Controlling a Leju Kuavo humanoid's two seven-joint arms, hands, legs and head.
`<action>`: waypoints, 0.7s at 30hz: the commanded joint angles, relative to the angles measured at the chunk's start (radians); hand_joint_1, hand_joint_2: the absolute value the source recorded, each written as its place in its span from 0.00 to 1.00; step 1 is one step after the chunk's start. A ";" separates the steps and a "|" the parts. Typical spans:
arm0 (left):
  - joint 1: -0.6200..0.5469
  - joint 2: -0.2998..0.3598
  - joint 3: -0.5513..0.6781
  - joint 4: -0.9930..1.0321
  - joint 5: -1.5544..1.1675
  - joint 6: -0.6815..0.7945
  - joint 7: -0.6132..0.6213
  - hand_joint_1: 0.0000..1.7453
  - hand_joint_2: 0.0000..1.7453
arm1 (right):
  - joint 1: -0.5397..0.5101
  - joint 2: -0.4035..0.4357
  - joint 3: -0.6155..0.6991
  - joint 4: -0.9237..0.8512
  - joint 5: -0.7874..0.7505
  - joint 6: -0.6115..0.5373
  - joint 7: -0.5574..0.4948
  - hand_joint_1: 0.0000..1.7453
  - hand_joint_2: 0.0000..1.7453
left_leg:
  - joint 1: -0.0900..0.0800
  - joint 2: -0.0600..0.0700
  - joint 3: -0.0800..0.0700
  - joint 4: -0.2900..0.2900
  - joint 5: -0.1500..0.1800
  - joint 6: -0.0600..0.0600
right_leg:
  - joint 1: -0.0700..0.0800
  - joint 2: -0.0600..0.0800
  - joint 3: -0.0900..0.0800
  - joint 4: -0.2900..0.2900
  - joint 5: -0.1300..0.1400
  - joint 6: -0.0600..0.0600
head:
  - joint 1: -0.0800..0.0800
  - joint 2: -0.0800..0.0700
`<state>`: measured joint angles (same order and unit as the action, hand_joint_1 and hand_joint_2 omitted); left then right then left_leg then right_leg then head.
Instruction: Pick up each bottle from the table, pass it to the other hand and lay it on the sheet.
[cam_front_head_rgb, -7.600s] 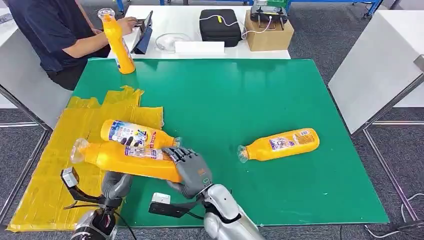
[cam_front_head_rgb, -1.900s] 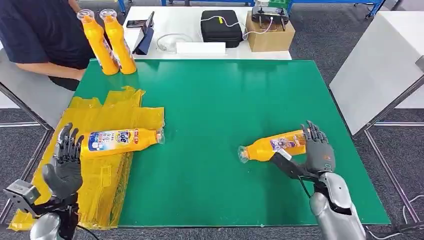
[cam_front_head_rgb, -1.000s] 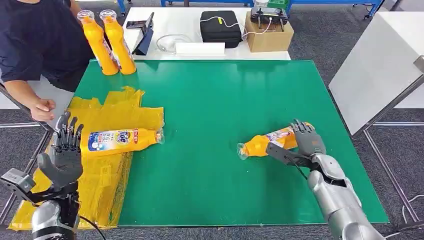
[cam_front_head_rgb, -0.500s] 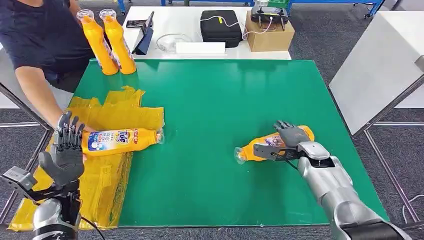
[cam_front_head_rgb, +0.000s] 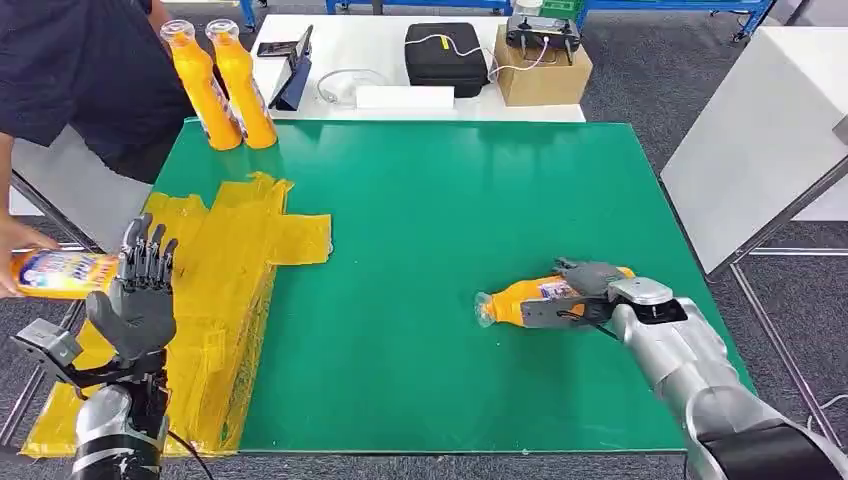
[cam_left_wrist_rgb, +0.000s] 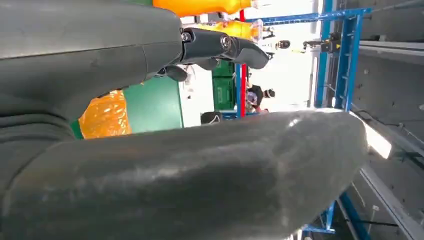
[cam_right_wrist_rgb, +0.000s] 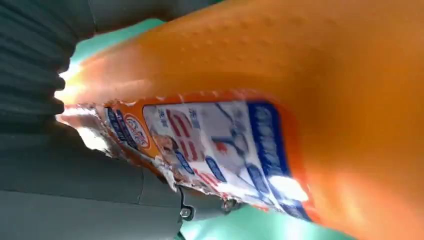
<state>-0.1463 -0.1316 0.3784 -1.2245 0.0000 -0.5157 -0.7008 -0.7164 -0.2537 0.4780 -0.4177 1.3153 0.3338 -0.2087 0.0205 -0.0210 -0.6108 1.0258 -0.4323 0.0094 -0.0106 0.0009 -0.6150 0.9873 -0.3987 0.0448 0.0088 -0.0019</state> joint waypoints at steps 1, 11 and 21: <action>-0.069 0.000 -0.023 0.120 0.009 0.009 0.003 0.00 0.00 | 0.091 -0.058 0.080 0.105 -0.016 0.027 0.010 1.00 1.00 | 0.001 -0.004 0.007 -0.002 -0.001 0.003 | 0.001 -0.005 0.009 -0.004 -0.001 0.001 | 0.000 0.000; -0.010 -0.006 0.027 0.085 0.034 -0.012 0.003 0.00 0.00 | 0.113 0.099 -0.077 0.036 -0.197 -0.232 0.142 1.00 1.00 | 0.001 0.005 0.016 -0.004 -0.003 0.003 | 0.001 0.003 0.018 -0.009 0.001 0.000 | 0.001 0.000; 0.202 -0.203 -0.019 -0.148 0.110 -0.192 0.003 0.00 1.00 | 0.511 0.271 -0.085 -0.962 -0.612 -0.534 -0.008 1.00 1.00 | -0.001 0.021 0.007 -0.001 -0.007 0.000 | 0.000 0.017 0.011 -0.001 0.003 -0.004 | 0.000 0.000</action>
<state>-0.0505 -0.1890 0.3967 -1.2260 0.1124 -0.6723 -0.7008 -0.4364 -0.0803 0.3681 -0.7405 0.8280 -0.2155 -0.1892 0.0215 -0.0034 -0.6050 1.0249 -0.4358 0.0106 -0.0092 0.0175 -0.6025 0.9848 -0.3933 0.0434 0.0088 -0.0019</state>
